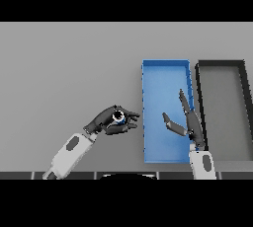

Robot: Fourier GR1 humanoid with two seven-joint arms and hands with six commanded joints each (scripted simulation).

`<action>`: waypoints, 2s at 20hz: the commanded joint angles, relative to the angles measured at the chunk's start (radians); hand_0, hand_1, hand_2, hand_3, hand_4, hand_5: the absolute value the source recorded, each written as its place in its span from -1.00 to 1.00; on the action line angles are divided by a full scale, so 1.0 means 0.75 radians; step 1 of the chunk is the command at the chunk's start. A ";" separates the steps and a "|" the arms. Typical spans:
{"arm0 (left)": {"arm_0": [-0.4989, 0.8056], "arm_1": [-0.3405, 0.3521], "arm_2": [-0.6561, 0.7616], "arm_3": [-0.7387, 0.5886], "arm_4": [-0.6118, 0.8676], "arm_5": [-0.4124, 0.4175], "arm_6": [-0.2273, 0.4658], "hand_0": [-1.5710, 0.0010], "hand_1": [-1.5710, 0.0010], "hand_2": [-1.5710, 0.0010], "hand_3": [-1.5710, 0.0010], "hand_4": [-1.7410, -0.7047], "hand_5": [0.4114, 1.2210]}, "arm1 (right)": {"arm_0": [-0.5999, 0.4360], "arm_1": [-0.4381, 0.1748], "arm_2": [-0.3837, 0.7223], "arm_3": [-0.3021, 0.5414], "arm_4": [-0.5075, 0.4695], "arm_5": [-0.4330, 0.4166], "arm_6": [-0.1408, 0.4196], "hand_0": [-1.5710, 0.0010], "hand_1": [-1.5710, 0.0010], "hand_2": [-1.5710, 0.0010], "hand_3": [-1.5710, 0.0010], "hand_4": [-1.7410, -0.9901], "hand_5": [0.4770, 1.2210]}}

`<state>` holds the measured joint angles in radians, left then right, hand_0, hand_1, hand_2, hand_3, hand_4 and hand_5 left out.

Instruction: Pick up the blue pipe and place it into the blue bin.

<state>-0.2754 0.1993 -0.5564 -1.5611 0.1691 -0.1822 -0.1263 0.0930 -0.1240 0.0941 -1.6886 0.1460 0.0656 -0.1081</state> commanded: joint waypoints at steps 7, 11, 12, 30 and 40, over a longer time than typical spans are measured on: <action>-0.026 -0.009 -0.019 -0.046 0.019 0.001 0.102 -1.00 -1.00 -1.00 -0.84 -0.98 1.00 | 0.034 0.001 -0.003 -0.013 0.005 -0.009 -0.009 1.00 1.00 1.00 1.00 0.50 -0.59; -0.019 -0.009 -0.027 -0.035 0.010 0.001 0.108 -1.00 -1.00 -1.00 -0.84 -0.98 1.00 | 0.075 0.025 0.008 -0.056 0.008 -0.029 0.009 1.00 1.00 1.00 1.00 0.46 -0.60; -0.013 -0.003 -0.032 -0.037 -0.001 0.003 0.103 -1.00 -1.00 -1.00 -0.84 -0.98 1.00 | 0.070 0.031 0.009 -0.062 0.015 -0.041 0.017 1.00 1.00 1.00 1.00 0.42 -0.61; -0.046 0.002 -0.027 -0.020 -0.016 -0.010 0.117 -1.00 -1.00 -1.00 -0.83 -0.98 1.00 | -0.353 -0.261 0.184 -0.478 -0.552 0.449 0.499 1.00 1.00 1.00 1.00 0.19 -0.88; -0.068 -0.013 -0.013 0.024 0.024 -0.059 0.078 -1.00 -1.00 -1.00 -0.90 -0.98 1.00 | -0.703 -0.159 0.341 -0.309 -0.577 0.562 0.650 1.00 1.00 1.00 1.00 0.33 -0.85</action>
<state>-0.3262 0.1894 -0.5663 -1.5430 0.1890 -0.2285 -0.0671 -0.4348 -0.2425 0.3500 -1.9204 -0.2864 0.4869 0.3798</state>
